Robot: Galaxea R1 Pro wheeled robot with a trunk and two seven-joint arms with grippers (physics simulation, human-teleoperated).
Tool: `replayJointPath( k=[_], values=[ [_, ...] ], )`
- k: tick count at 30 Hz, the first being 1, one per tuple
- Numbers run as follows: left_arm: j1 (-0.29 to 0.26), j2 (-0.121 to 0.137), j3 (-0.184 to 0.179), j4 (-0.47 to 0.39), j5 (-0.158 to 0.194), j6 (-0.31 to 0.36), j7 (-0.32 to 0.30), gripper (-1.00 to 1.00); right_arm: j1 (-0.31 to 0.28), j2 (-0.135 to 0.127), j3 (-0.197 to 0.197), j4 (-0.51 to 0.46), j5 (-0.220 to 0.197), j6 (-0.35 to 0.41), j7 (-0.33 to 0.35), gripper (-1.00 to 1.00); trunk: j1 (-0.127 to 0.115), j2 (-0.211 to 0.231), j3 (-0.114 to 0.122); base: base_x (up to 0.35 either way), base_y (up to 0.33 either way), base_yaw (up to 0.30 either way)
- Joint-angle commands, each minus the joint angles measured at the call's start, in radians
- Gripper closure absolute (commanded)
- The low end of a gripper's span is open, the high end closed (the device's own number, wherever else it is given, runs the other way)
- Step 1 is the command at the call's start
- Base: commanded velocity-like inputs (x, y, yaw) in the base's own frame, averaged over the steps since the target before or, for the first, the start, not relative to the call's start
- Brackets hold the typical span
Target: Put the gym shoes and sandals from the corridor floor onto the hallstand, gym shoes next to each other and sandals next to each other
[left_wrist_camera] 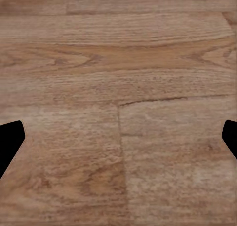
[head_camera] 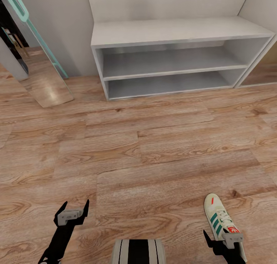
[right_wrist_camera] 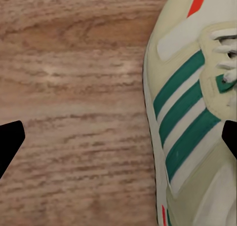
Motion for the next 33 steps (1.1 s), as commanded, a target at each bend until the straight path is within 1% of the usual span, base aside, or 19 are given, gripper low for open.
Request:
replayJointPath(
  k=[1, 2, 4, 6, 8, 9, 10, 11, 12, 14, 18, 19, 20, 23, 24, 26, 29, 32, 33],
  values=[
    [0.006, 0.002, 0.000, -0.010, 0.001, 0.006, -0.001, -1.00, 0.000, 0.000, 0.000, 0.000, 0.000, 0.000, 0.000, -1.00, 0.000, 0.000, 0.000, 0.000, 0.000, 0.000],
    [0.020, 0.009, 0.001, -0.036, 0.002, 0.018, -0.016, -1.00, 0.000, -0.001, 0.000, -0.001, 0.000, 0.000, -0.001, -1.00, 0.000, 0.000, 0.000, 0.000, 0.000, 0.000],
    [0.022, 0.014, 0.001, -0.048, -0.002, 0.024, -0.032, -1.00, 0.000, -0.001, 0.000, -0.001, 0.000, 0.000, -0.001, -1.00, 0.000, 0.000, 0.000, 0.000, 0.000, 0.000],
    [0.019, 0.023, 0.002, -0.054, -0.018, 0.032, -0.045, -1.00, -0.001, -0.001, 0.000, -0.001, 0.000, 0.000, -0.001, -1.00, 0.000, 0.000, 0.000, 0.000, 0.000, 0.000],
    [0.011, 0.045, 0.005, -0.053, -0.044, 0.044, -0.056, -1.00, -0.001, -0.002, -0.001, -0.002, 0.000, 0.000, 0.000, -1.00, 0.000, 0.000, 0.000, 0.000, 0.000, 0.000],
    [0.011, 0.045, 0.005, -0.053, -0.044, 0.044, -0.056, -1.00, -0.001, -0.002, -0.001, -0.002, 0.000, 0.000, 0.000, -1.00, 0.000, 0.000, 0.000, 0.000, 0.000, 0.000],
    [-0.005, 0.110, 0.010, -0.035, -0.068, 0.055, -0.067, -1.00, -0.001, -0.002, 0.000, -0.005, 0.001, 0.001, 0.001, -1.00, 0.000, 0.000, 0.000, 0.000, 0.000, 0.000],
    [-0.012, 0.135, 0.011, -0.024, -0.065, 0.057, -0.070, -1.00, 0.000, -0.002, 0.000, -0.008, 0.001, 0.001, 0.001, -1.00, 0.000, 0.000, 0.000, 0.000, 0.000, 0.000],
    [-0.019, 0.159, 0.012, -0.009, -0.056, 0.058, -0.072, -1.00, 0.000, -0.002, 0.000, -0.014, 0.001, 0.001, 0.001, -1.00, 0.000, 0.000, 0.000, 0.000, 0.000, 0.000],
    [-0.031, 0.198, 0.013, 0.033, -0.016, 0.055, -0.078, -1.00, 0.001, -0.001, 0.001, -0.028, 0.001, 0.002, 0.001, -1.00, 0.000, 0.000, 0.000, 0.000, 0.000, 0.000],
    [-0.048, 0.241, 0.014, 0.112, 0.084, 0.036, -0.108, -1.00, 0.017, 0.000, 0.002, -0.069, 0.001, 0.003, 0.001, -1.00, 0.000, 0.000, 0.000, 0.000, 0.000, 0.000],
    [-0.051, 0.248, 0.014, 0.126, 0.101, 0.030, -0.118, -1.00, 0.026, 0.001, 0.002, -0.085, 0.001, 0.003, 0.001, -1.00, 0.000, 0.000, 0.000, 0.000, 0.000, 0.000],
    [-0.051, 0.248, 0.014, 0.126, 0.101, 0.030, -0.118, -1.00, 0.026, 0.001, 0.002, -0.085, 0.001, 0.003, 0.001, -1.00, 0.000, 0.000, 0.000, 0.000, 0.000, 0.000],
    [-0.056, 0.260, 0.015, 0.153, 0.133, 0.018, -0.140, -1.00, 0.065, 0.003, 0.002, -0.153, 0.001, 0.005, 0.001, -1.00, 0.000, 0.000, 0.000, 0.000, 0.000, 0.000],
    [-0.056, 0.260, 0.015, 0.153, 0.133, 0.018, -0.140, -1.00, 0.065, 0.003, 0.002, -0.153, 0.001, 0.005, 0.001, -1.00, 0.000, 0.000, 0.000, 0.000, 0.000, 0.000],
    [-0.058, 0.263, 0.014, 0.163, 0.144, 0.013, -0.150, -1.00, 0.102, 0.005, 0.002, -0.216, 0.001, 0.007, 0.001, -1.00, 0.000, 0.000, 0.000, 0.000, 0.000, 0.000],
    [-0.059, 0.263, 0.013, 0.167, 0.147, 0.011, -0.154, -1.00, 0.124, 0.006, 0.002, -0.253, 0.001, 0.010, 0.001, -1.00, 0.000, 0.000, 0.000, 0.000, 0.000, 0.000],
    [-0.060, 0.264, 0.012, 0.174, 0.153, 0.007, -0.160, -1.00, 0.195, 0.010, -0.003, -0.379, 0.000, 0.027, -0.001, -1.00, 0.000, 0.000, 0.000, 0.000, 0.000, 0.000],
    [-0.060, 0.264, 0.012, 0.174, 0.153, 0.007, -0.160, -1.00, 0.195, 0.010, -0.003, -0.379, 0.000, 0.027, -0.001, -1.00, 0.000, 0.000, 0.000, 0.000, 0.000, 0.000]
  ],
)
